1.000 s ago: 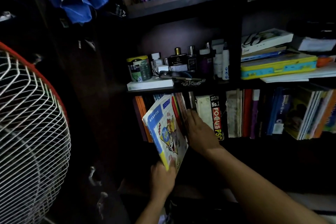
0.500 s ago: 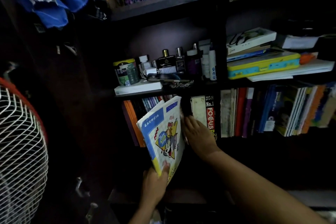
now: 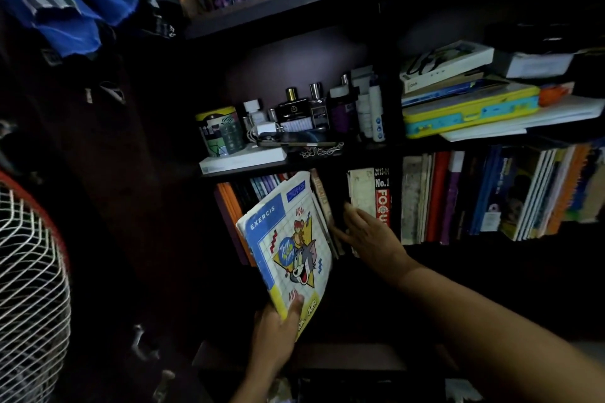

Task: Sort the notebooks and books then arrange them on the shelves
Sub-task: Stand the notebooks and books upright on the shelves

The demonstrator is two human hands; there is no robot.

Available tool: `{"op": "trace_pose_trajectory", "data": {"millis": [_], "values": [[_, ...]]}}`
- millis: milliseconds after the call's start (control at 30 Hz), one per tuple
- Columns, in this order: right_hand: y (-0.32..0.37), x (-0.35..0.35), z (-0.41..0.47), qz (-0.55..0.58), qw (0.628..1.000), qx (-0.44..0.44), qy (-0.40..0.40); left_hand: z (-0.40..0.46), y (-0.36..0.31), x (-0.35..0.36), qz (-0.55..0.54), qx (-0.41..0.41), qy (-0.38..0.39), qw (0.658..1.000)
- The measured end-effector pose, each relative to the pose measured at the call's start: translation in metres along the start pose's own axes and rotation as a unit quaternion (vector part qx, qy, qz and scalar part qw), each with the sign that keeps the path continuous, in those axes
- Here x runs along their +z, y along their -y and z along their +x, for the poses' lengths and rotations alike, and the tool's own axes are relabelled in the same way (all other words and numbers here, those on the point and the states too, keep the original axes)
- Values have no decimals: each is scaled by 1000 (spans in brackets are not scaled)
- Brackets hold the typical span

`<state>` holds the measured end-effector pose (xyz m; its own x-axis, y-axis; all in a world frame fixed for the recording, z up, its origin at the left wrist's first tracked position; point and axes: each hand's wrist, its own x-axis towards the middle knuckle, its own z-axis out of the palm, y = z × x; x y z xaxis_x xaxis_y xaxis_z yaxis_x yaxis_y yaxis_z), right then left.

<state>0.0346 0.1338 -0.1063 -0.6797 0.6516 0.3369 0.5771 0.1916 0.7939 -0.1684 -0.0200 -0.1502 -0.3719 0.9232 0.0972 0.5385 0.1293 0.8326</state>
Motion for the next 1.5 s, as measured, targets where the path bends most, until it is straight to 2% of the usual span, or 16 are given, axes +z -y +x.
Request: {"op": "trace_pose_trajectory", "data": {"millis": [167, 300, 467, 600, 767, 1000, 1100, 1167, 1267, 1500], "values": [[0, -13, 3, -23, 999, -2, 25, 2, 2, -2, -11, -7, 11, 1000], [3, -15, 9, 0, 1000, -1, 4, 5, 1, -3, -13, -11, 19, 1000], [2, -21, 5, -56, 997, -49, -7, 6, -2, -2, -22, -23, 36, 999], [-5, -29, 3, -72, 996, -53, -31, 3, -7, -1, -49, -18, 48, 997], [-31, -15, 8, -104, 989, -102, -18, 3, -5, -4, -45, -19, 62, 997], [-33, 13, 2, -1, 996, -87, -21, 11, 4, -3, -17, -16, 49, 999], [-19, 1, -5, 39, 998, -46, -32, 6, 0, 0, -12, -7, 38, 999], [-9, -10, -10, 115, 992, -2, -52, 5, -5, 4, -21, 18, 45, 999], [0, -10, -12, 246, 962, 42, -110, 2, -13, 16, -32, 52, 59, 996], [15, 5, -11, 313, 933, 105, -144, 9, -18, 31, -98, -36, 48, 993]]}}
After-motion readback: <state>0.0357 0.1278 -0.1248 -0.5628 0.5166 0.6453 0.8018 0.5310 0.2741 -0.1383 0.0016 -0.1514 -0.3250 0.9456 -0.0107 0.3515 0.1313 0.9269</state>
